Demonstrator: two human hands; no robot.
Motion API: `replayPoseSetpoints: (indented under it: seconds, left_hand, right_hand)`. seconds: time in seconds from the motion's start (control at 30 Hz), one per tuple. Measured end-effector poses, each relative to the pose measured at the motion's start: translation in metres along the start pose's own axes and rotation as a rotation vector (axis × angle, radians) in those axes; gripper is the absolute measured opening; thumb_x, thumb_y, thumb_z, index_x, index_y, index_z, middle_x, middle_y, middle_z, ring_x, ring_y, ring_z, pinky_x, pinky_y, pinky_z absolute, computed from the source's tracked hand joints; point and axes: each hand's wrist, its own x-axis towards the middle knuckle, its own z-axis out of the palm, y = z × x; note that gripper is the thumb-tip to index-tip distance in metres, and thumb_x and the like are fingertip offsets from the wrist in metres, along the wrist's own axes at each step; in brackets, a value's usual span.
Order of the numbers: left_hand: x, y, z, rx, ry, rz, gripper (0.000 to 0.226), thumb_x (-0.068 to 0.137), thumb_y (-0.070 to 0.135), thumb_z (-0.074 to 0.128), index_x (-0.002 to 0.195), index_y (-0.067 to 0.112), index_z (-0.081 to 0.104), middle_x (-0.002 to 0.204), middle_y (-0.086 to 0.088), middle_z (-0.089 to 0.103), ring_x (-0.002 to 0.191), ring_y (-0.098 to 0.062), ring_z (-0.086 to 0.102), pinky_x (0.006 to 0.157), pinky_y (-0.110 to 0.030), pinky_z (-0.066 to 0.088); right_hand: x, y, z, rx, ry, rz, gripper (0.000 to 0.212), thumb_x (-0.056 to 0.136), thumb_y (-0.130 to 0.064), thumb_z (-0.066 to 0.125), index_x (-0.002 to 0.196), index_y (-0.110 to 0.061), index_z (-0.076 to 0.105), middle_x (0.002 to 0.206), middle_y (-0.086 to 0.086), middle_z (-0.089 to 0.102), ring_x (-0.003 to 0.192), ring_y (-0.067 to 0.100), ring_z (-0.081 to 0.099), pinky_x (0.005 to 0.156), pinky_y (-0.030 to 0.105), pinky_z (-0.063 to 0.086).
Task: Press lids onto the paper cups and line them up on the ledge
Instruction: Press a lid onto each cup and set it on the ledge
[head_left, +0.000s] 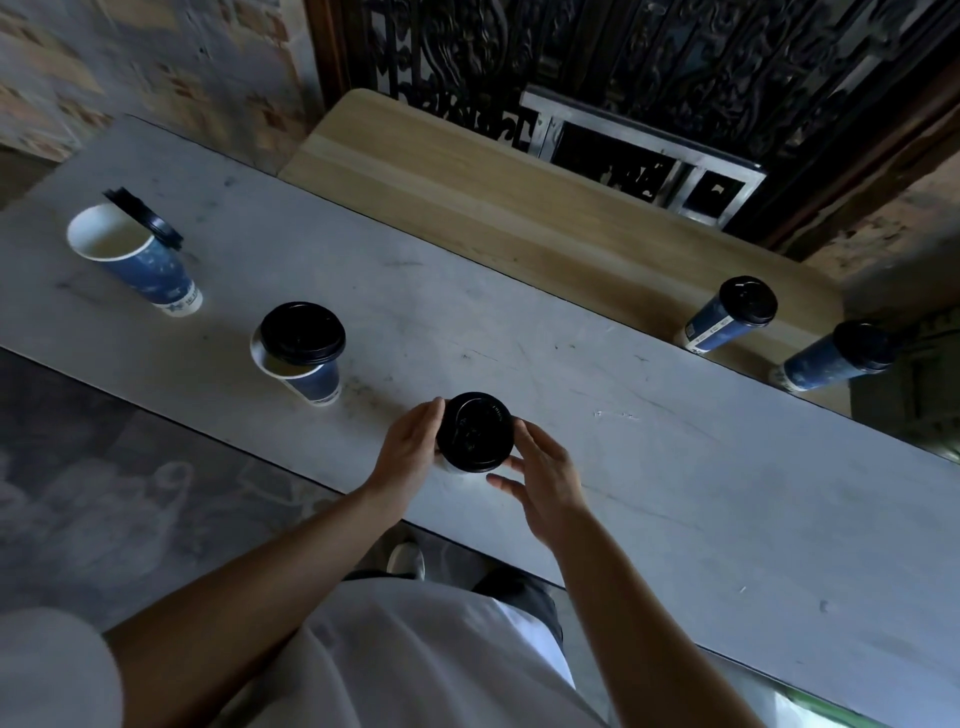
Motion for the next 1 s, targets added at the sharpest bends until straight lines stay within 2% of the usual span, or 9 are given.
replayPoseSetpoints:
  seconds: [0.13, 0.17, 0.23, 0.3, 0.33, 0.43, 0.5, 0.7, 1.0]
  left_hand:
    - [-0.001, -0.003, 0.001, 0.054, 0.019, 0.112, 0.037, 0.105, 0.028, 0.045, 0.092, -0.002, 0.061, 0.088, -0.025, 0.063, 0.086, -0.024, 0.064, 0.084, -0.057, 0.053]
    - [0.000, -0.004, 0.001, 0.080, 0.024, 0.134, 0.034, 0.106, 0.027, 0.044, 0.090, 0.005, 0.064, 0.084, -0.016, 0.065, 0.087, -0.022, 0.066, 0.083, -0.052, 0.055]
    - [0.001, -0.008, 0.001, 0.158, 0.035, 0.183, 0.028, 0.104, 0.026, 0.042, 0.089, 0.019, 0.064, 0.080, 0.009, 0.064, 0.083, -0.002, 0.065, 0.079, -0.028, 0.056]
    - [0.002, -0.011, 0.001, 0.257, 0.035, 0.221, 0.026, 0.106, 0.019, 0.040, 0.098, 0.011, 0.064, 0.082, 0.019, 0.059, 0.083, 0.012, 0.061, 0.073, -0.007, 0.049]
    - [0.003, -0.012, 0.001, 0.273, 0.034, 0.232, 0.026, 0.107, 0.017, 0.039, 0.101, 0.009, 0.063, 0.084, 0.018, 0.060, 0.084, 0.012, 0.061, 0.072, -0.006, 0.048]
    - [0.005, -0.012, 0.002, 0.276, 0.033, 0.267, 0.029, 0.107, 0.026, 0.033, 0.100, 0.025, 0.061, 0.090, 0.010, 0.066, 0.089, -0.003, 0.065, 0.079, -0.020, 0.052]
    - [0.004, -0.011, 0.003, 0.287, 0.009, 0.289, 0.029, 0.105, 0.026, 0.031, 0.103, 0.029, 0.059, 0.093, 0.011, 0.065, 0.093, -0.004, 0.065, 0.082, -0.021, 0.053]
    - [0.006, -0.013, 0.004, 0.312, -0.017, 0.263, 0.034, 0.108, 0.019, 0.029, 0.114, 0.007, 0.061, 0.100, -0.005, 0.066, 0.101, -0.022, 0.065, 0.091, -0.041, 0.054]
    - [0.003, -0.010, 0.005, 0.255, -0.032, 0.251, 0.034, 0.109, 0.016, 0.030, 0.120, 0.006, 0.061, 0.106, -0.006, 0.067, 0.107, -0.016, 0.065, 0.095, -0.031, 0.054]
  right_hand:
    - [0.000, 0.004, 0.000, 0.003, -0.002, -0.022, 0.024, 0.103, -0.032, 0.053, 0.109, -0.020, 0.073, 0.102, 0.000, 0.076, 0.088, 0.015, 0.071, 0.081, 0.042, 0.058]
    - [0.000, 0.005, 0.000, 0.005, 0.003, -0.026, 0.024, 0.103, -0.031, 0.052, 0.108, -0.020, 0.073, 0.102, 0.002, 0.075, 0.088, 0.016, 0.071, 0.082, 0.043, 0.058]
    - [0.002, 0.005, 0.002, -0.008, 0.014, -0.030, 0.023, 0.104, -0.028, 0.050, 0.107, -0.019, 0.071, 0.104, 0.006, 0.073, 0.091, 0.017, 0.070, 0.081, 0.045, 0.059]
    - [0.003, 0.003, 0.005, -0.025, 0.023, -0.028, 0.024, 0.104, -0.027, 0.048, 0.107, -0.019, 0.070, 0.106, 0.007, 0.072, 0.094, 0.018, 0.069, 0.079, 0.048, 0.060]
    - [0.003, 0.003, 0.006, -0.024, 0.020, -0.023, 0.025, 0.104, -0.027, 0.047, 0.109, -0.019, 0.069, 0.106, 0.007, 0.071, 0.095, 0.017, 0.068, 0.078, 0.050, 0.061]
    - [0.004, 0.003, 0.006, -0.003, 0.006, 0.000, 0.027, 0.105, -0.030, 0.046, 0.114, -0.017, 0.068, 0.106, 0.005, 0.071, 0.099, 0.017, 0.067, 0.075, 0.052, 0.062]
    - [0.005, 0.005, 0.004, 0.011, -0.002, 0.006, 0.027, 0.105, -0.031, 0.045, 0.114, -0.018, 0.068, 0.105, 0.003, 0.071, 0.102, 0.019, 0.067, 0.073, 0.052, 0.062]
    - [0.009, 0.009, 0.004, 0.076, -0.023, 0.043, 0.026, 0.104, -0.031, 0.047, 0.113, -0.017, 0.067, 0.103, 0.000, 0.073, 0.105, 0.021, 0.067, 0.067, 0.048, 0.062]
    - [0.008, 0.014, 0.012, 0.015, 0.021, 0.033, 0.027, 0.105, -0.037, 0.039, 0.111, -0.028, 0.064, 0.124, 0.008, 0.061, 0.116, 0.027, 0.061, 0.069, 0.054, 0.062]
